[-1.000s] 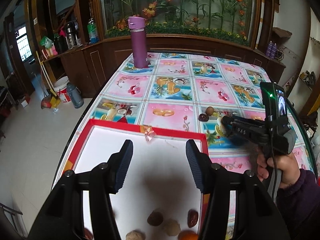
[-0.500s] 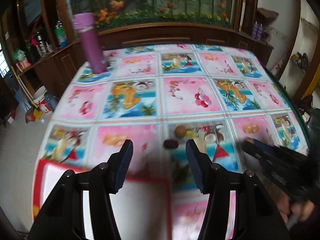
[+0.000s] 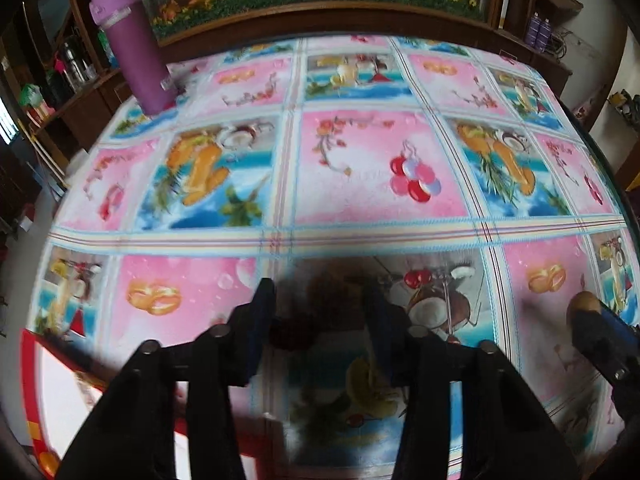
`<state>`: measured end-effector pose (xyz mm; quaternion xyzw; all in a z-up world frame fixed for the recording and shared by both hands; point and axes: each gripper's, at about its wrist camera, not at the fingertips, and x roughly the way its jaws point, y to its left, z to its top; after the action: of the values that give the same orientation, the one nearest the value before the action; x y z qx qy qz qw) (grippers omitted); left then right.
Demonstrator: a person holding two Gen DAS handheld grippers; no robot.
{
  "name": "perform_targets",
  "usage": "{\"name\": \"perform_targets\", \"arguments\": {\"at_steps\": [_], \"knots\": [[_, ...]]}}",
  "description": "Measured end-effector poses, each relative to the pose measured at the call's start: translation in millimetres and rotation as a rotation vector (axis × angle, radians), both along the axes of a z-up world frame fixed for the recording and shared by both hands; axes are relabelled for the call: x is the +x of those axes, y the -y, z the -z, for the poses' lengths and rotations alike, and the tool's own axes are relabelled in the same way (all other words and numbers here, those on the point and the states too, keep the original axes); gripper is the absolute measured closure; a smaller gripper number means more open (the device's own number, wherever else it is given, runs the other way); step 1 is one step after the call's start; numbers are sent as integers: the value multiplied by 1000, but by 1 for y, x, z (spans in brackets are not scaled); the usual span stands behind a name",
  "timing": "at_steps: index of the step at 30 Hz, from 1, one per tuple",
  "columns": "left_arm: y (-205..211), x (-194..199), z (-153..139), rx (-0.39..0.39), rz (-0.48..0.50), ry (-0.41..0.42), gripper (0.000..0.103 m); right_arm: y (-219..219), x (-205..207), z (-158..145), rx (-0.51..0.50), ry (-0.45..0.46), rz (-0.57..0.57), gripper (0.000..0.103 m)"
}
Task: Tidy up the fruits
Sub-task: 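Grasp a brown nut with the right gripper while the left grasps another brown nut, then carry both brown nuts to the white tray and release them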
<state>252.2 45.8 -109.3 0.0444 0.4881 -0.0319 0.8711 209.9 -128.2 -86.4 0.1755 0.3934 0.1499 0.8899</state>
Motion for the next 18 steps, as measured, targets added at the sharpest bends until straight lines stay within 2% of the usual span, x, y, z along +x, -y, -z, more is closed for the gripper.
{"name": "perform_targets", "arguments": {"at_steps": [3,4,8,12,16,18], "knots": [[-1,0,4,-32,7,0,78,0,1,-1,0,5,1,84],[0,0,4,-35,8,-2,80,1,0,0,-1,4,5,84],[5,-4,2,-32,33,12,80,0,1,1,-3,-1,3,84],[5,-18,-16,-76,48,48,80,1,0,0,-3,11,5,84],[2,-59,-50,-113,70,118,80,3,-5,-5,13,41,10,84],[-5,-89,-69,-102,63,160,80,2,-14,-11,30,76,7,84]]}}
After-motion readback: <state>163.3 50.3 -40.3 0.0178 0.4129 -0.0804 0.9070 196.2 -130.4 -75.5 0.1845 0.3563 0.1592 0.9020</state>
